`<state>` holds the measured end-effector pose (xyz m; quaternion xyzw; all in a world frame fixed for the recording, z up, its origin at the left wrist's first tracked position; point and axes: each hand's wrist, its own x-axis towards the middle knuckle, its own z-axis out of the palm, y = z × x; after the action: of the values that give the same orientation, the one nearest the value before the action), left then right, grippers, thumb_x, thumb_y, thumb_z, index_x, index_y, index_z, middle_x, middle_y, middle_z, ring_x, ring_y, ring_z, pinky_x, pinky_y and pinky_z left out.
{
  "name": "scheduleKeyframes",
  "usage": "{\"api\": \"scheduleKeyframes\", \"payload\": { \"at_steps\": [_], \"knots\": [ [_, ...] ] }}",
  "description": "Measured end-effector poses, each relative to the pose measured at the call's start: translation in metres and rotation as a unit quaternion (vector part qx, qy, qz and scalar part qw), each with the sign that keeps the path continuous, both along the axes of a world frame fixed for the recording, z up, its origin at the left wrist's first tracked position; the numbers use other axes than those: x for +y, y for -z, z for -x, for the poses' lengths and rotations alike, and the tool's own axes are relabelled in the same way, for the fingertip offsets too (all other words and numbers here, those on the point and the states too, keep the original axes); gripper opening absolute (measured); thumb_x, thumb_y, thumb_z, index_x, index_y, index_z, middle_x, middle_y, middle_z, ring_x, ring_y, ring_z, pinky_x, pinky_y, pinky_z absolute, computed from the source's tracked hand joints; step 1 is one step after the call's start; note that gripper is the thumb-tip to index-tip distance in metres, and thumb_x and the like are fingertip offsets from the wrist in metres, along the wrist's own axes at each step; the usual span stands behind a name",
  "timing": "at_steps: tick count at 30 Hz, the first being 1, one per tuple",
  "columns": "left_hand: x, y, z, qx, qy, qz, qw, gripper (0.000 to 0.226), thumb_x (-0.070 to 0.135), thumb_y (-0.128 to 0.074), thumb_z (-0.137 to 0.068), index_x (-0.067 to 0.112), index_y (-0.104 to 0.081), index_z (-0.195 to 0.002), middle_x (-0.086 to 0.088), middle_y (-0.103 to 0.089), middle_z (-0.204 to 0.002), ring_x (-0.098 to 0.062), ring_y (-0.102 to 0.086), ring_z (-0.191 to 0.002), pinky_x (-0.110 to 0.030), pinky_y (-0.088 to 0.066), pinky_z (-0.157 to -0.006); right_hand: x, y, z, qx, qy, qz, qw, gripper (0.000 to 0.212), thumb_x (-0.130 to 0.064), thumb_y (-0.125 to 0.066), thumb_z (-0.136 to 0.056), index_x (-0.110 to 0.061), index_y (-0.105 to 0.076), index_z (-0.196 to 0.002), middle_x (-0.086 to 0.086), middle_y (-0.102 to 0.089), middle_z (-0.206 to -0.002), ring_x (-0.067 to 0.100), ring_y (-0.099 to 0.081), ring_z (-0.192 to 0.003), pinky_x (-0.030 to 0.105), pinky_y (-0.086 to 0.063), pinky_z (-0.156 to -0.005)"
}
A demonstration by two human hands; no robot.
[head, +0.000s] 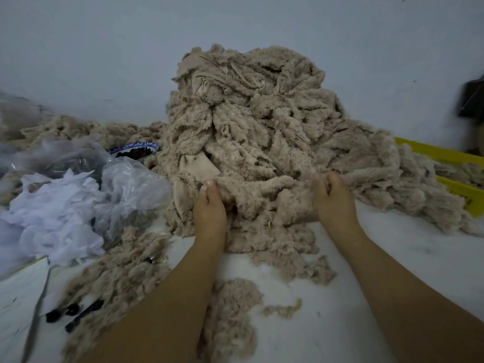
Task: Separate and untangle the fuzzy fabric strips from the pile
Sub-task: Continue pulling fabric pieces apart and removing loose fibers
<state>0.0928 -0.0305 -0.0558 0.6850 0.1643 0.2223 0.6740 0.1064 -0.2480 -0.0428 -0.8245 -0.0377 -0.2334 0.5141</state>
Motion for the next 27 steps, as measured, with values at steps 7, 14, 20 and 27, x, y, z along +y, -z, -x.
{"api": "scheduleKeyframes", "payload": {
  "at_steps": [7,14,20,27],
  "knots": [
    [-0.007,-0.003,0.001,0.051,0.011,-0.025,0.998,0.074,0.076,-0.038,-0.089,0.021,-0.041,-0.04,0.006,-0.038,-0.036,-0.017,-0.039,-0.035,-0.03,-0.037,-0.052,0.0,-0.005,-0.008,0.128,-0.049,-0.261,0.956,0.036,-0.044,-0.047,-0.101,-0.014,-0.065,-0.107,0.005,-0.066,-0.083,0.024,-0.06,-0.074,0.034,-0.053,-0.066],
    [-0.01,0.0,0.009,0.005,0.063,-0.18,0.982,0.058,0.042,-0.046,-0.102,0.021,-0.026,-0.052,0.008,-0.019,-0.038,-0.01,-0.017,-0.038,-0.029,-0.016,-0.052,-0.001,-0.007,-0.009,0.172,-0.188,-0.459,0.851,0.036,-0.039,-0.046,-0.103,-0.015,-0.061,-0.126,0.004,-0.074,-0.109,0.018,-0.073,-0.096,0.036,-0.06,-0.078],
    [-0.026,-0.001,0.023,-0.116,0.132,-0.392,0.903,0.054,0.047,-0.04,-0.1,0.016,-0.052,-0.058,0.0,-0.053,-0.058,-0.019,-0.05,-0.053,-0.036,-0.039,-0.052,0.005,-0.017,-0.001,0.122,-0.208,-0.544,0.804,0.026,-0.033,-0.046,-0.103,-0.012,-0.056,-0.089,0.004,-0.071,-0.076,0.016,-0.073,-0.079,0.023,-0.057,-0.063],
    [-0.047,-0.007,0.039,0.012,0.277,-0.08,0.958,0.103,0.1,-0.013,-0.066,0.021,-0.077,-0.079,0.005,-0.071,-0.065,-0.005,-0.066,-0.061,-0.019,-0.053,-0.062,0.031,-0.027,0.027,0.172,-0.306,-0.365,0.862,0.038,-0.044,-0.061,-0.084,-0.01,-0.065,-0.1,0.01,-0.061,-0.076,0.009,-0.053,-0.051,0.024,-0.037,-0.046]
  ]
}}
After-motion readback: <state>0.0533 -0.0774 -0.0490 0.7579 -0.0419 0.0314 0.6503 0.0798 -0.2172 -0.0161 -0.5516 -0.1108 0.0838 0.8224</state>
